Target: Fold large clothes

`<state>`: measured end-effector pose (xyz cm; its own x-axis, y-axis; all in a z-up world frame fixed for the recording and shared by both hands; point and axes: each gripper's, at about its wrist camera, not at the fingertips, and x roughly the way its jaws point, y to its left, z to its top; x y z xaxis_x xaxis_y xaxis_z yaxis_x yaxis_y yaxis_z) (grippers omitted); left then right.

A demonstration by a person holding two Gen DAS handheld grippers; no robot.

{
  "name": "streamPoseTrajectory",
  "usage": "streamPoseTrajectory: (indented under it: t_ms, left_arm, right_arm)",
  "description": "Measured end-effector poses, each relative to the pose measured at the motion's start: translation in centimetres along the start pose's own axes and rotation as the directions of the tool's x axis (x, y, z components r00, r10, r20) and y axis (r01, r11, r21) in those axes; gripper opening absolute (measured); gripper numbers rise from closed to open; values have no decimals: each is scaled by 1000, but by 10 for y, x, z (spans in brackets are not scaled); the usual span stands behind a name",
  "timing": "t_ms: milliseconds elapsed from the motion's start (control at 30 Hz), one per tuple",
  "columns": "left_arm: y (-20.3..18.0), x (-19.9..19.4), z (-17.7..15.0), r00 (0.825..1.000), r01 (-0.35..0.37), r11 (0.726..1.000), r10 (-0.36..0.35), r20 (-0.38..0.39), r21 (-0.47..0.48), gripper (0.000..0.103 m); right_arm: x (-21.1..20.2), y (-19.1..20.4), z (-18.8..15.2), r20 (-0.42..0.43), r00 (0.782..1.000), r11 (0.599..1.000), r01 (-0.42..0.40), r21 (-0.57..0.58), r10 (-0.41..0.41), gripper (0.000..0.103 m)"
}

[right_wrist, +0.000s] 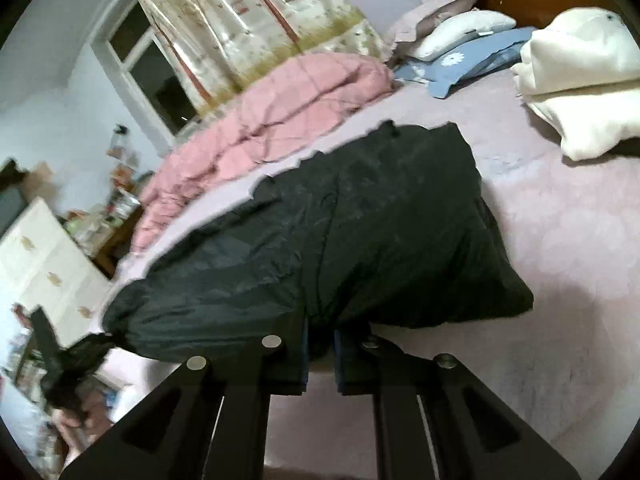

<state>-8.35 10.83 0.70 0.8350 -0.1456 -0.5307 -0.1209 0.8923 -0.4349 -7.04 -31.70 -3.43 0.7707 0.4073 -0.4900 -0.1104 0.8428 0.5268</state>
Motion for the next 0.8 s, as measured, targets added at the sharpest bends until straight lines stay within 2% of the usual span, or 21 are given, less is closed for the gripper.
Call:
streamPoseTrajectory:
  t_ms: [100, 200, 300, 367, 433, 533, 567, 667, 800]
  left_arm:
    - [-9, -18, 11, 999, -14, 1000, 13, 38, 19, 8]
    - [-27, -23, 37, 996, -41, 997, 36, 77, 62, 8]
    - [-42, -12, 71, 996, -39, 998, 34, 83, 57, 9]
    - [-57, 6, 99, 994, -75, 994, 68, 81, 82, 9]
    - [-70, 35, 127, 994, -100, 989, 92, 66, 114, 10]
    - [-86, 96, 159, 980, -196, 967, 189, 62, 159, 12]
    - [-88, 121, 167, 975, -223, 960, 220, 36, 171, 12]
    - [-82, 184, 184, 964, -253, 955, 263, -46, 151, 12]
    - [-79, 242, 183, 941, -299, 926, 327, -89, 232, 17]
  right_arm:
    - [-22, 18, 3, 37, 999, 998, 8, -59, -6, 9]
    - [-32, 34, 21, 87, 996, 995, 6, -101, 3, 9]
    - [-25, 48, 58, 141, 990, 990, 15, -142, 5, 9]
    - [-14, 58, 86, 166, 986, 986, 24, -163, 3, 9]
    - [12, 65, 121, 154, 988, 983, 49, -174, -22, 9]
    - [63, 62, 166, 108, 994, 992, 40, -122, -27, 9]
    - [85, 59, 181, 83, 996, 994, 50, -101, -42, 9]
    - [143, 50, 206, 17, 993, 990, 116, -81, -115, 10]
    - [198, 34, 213, -38, 984, 983, 168, -80, -171, 11]
